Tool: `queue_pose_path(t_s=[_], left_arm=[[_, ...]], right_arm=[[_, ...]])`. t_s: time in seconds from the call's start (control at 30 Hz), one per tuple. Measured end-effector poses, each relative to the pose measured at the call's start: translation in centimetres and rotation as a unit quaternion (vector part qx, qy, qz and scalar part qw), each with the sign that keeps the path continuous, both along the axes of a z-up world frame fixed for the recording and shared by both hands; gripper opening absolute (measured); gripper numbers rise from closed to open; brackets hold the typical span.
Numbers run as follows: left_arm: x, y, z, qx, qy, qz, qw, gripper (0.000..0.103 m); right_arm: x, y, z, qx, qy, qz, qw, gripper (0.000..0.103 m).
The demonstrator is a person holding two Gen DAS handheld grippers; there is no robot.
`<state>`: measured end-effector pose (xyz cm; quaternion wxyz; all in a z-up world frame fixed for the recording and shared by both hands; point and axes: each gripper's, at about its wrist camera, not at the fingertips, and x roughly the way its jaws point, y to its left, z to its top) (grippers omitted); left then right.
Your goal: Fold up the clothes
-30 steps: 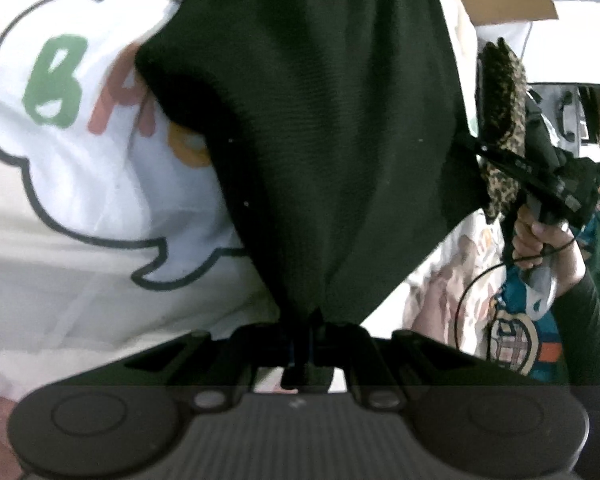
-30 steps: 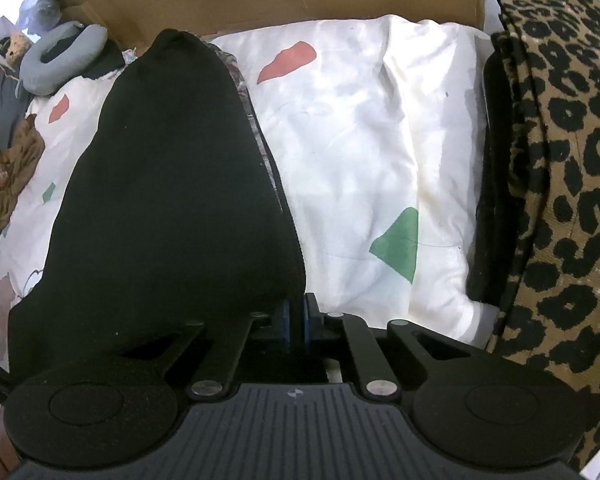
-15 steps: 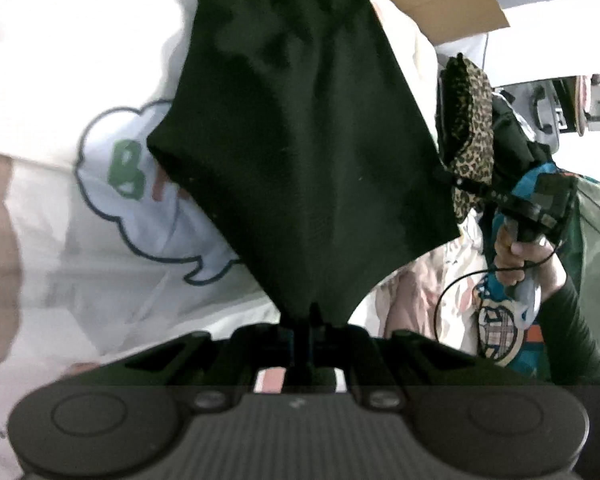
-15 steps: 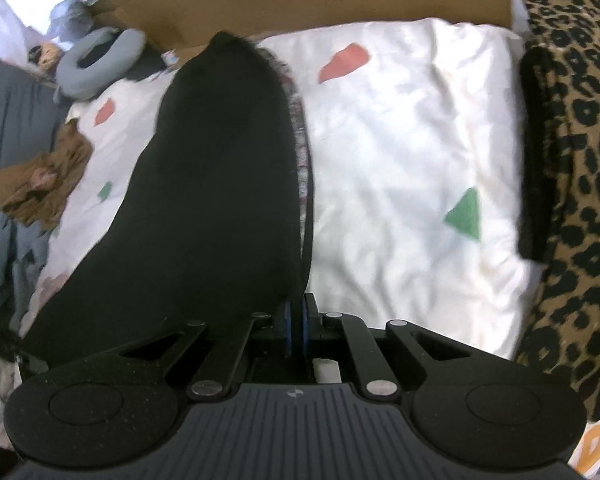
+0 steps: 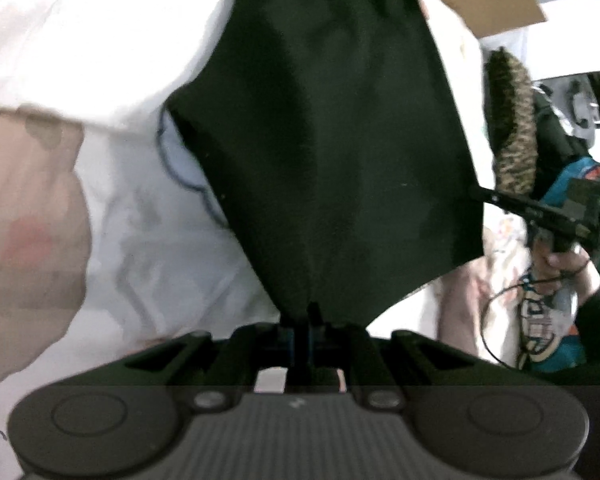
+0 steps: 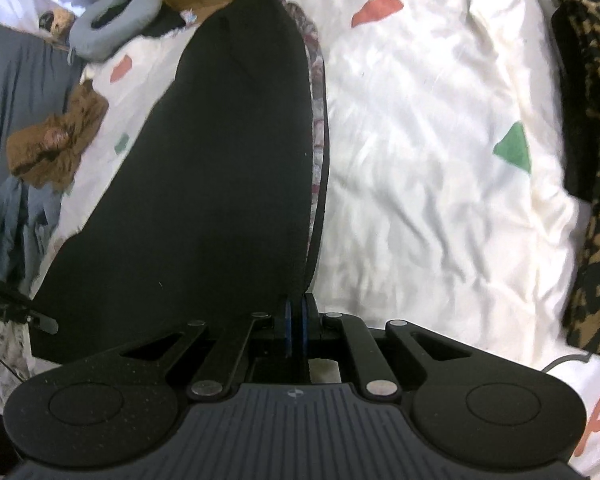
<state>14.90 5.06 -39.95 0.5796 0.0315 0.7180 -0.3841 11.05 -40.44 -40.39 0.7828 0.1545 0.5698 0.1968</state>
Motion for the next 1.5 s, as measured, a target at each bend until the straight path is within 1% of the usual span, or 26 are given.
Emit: queue_pose_path(t_s=[0.07,0.2,0.27,0.3,0.33,0.4,0.6,0.87,1.03,1.2,1.27,1.3,1.33,1.4,1.43,1.5], left_arm=[[0.1,0.3,-1.0,0.011,-0.001,-0.002,0.9999,0.006],[0.3,0.2,-1.7,0.021,-0.006,-0.011,0.9997,0.006],[0.5,0.2,-1.9,0.024,-0.008,-0.011,0.9996,0.006],[0.6,0.1,-2.0,0.025,-0.009,-0.012,0.9996,0.006],[0.7,0.1,-2.1,0.026,-0.010,-0.012,0.9995,0.006],[0.9,0.3,-2.4,0.029,-0.010,-0.009,0.9995,0.006],[1.1,0.1,-3.1,0.035,-0.011,-0.009,0.9993,0.006],[1.2,-0.5,-3.8,0.044,-0.010,-0.010,0.9989,0.006],[1.2,-0.6,-4.1,0.044,-0.007,-0.005,0.9990,0.006],[1.2,-0.7,-4.3,0.042,-0.002,0.001,0.9991,0.006],[1.2,-0.8,-4.3,0.042,-0.001,0.002,0.9991,0.006],[1.2,-0.8,-4.3,0.041,0.000,0.003,0.9991,0.006],[1.2,-0.8,-4.3,0.041,0.001,0.004,0.9992,0.006],[1.1,-0.8,-4.0,0.037,0.002,0.008,0.9993,0.006],[1.0,-0.7,-3.9,0.034,0.003,0.011,0.9993,0.006],[0.9,-0.7,-3.5,0.030,0.005,0.016,0.9994,0.006]], right_arm=[[-0.2,0.3,-0.9,0.001,0.007,-0.001,1.000,0.003],[-0.3,0.3,-2.0,0.007,0.024,-0.013,1.000,0.007],[-0.5,0.2,-2.5,0.013,0.037,-0.015,0.999,0.015],[-0.6,0.1,-2.8,0.018,0.043,-0.017,0.999,0.024],[-0.8,-0.1,-2.9,0.024,0.046,-0.018,0.998,0.030],[-1.1,-0.4,-3.3,0.038,0.052,-0.022,0.998,0.031],[-1.4,-1.2,-5.0,0.102,0.071,-0.047,0.991,0.033],[-0.9,-1.8,-7.2,0.185,0.093,-0.074,0.975,0.033],[-0.3,-2.7,-9.1,0.250,0.123,-0.098,0.955,0.032],[-0.4,-3.4,-9.8,0.279,0.137,-0.104,0.945,0.031],[-0.3,-3.1,-9.7,0.275,0.136,-0.104,0.946,0.030],[-0.2,-2.9,-9.6,0.270,0.135,-0.103,0.948,0.027],[-0.1,-2.7,-9.5,0.261,0.135,-0.103,0.950,0.018],[0.2,-2.5,-9.3,0.242,0.139,-0.100,0.955,0.011],[0.3,-2.4,-9.1,0.239,0.138,-0.098,0.956,0.005],[0.5,-2.0,-8.4,0.221,0.130,-0.089,0.962,0.004]])
